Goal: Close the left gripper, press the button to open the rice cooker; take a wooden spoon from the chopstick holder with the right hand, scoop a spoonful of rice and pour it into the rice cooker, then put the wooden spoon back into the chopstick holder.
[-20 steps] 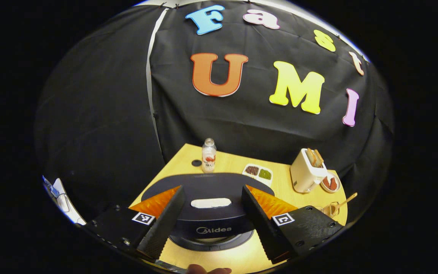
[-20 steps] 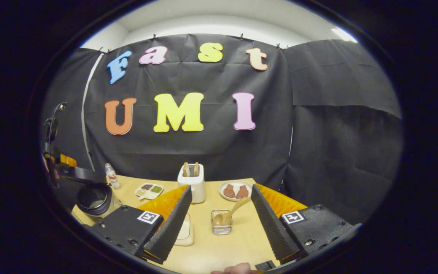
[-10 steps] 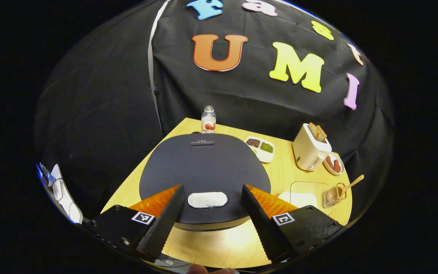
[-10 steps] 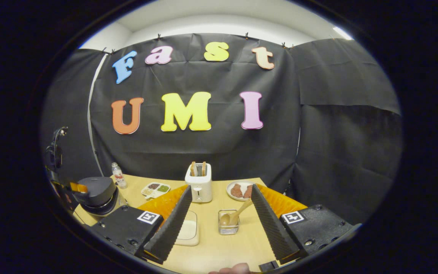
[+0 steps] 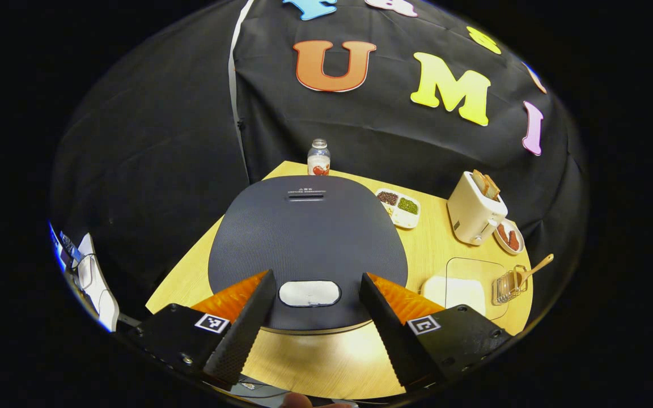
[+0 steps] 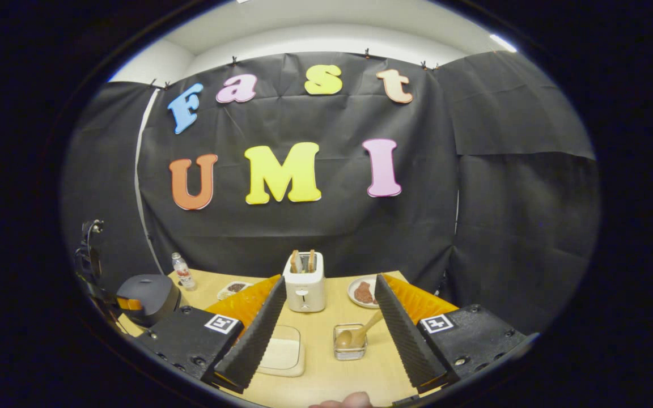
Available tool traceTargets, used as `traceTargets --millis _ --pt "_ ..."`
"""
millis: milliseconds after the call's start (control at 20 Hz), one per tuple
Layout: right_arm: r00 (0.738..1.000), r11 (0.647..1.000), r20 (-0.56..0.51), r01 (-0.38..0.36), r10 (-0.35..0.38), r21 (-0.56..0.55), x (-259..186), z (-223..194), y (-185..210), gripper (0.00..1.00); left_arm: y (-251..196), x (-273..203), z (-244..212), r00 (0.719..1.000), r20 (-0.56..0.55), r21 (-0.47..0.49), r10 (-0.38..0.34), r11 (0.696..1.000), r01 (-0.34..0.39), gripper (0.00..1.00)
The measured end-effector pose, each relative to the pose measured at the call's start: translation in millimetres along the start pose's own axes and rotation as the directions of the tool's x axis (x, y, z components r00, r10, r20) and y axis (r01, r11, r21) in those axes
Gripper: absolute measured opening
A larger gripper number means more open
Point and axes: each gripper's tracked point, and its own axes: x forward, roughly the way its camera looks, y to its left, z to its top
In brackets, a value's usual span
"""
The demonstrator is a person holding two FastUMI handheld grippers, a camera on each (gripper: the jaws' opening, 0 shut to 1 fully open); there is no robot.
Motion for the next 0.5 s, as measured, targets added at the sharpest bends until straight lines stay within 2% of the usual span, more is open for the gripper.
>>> traceTargets --millis 150,500 --pt "0.999 0.999 0.000 -0.045 0.045 0.006 16.3 -0.8 8.9 0.98 1.2 2.2 -5.6 1.000 0.001 0.013 0.006 1.000 -0.006 0.99" --pt "0.990 0.990 -0.029 -0.137 0.138 0.031 55.6 -10.5 20.2 1.00 3.1 5.6 -1.0 0.998 0.009 -0.026 0.058 0.998 -0.058 1.00"
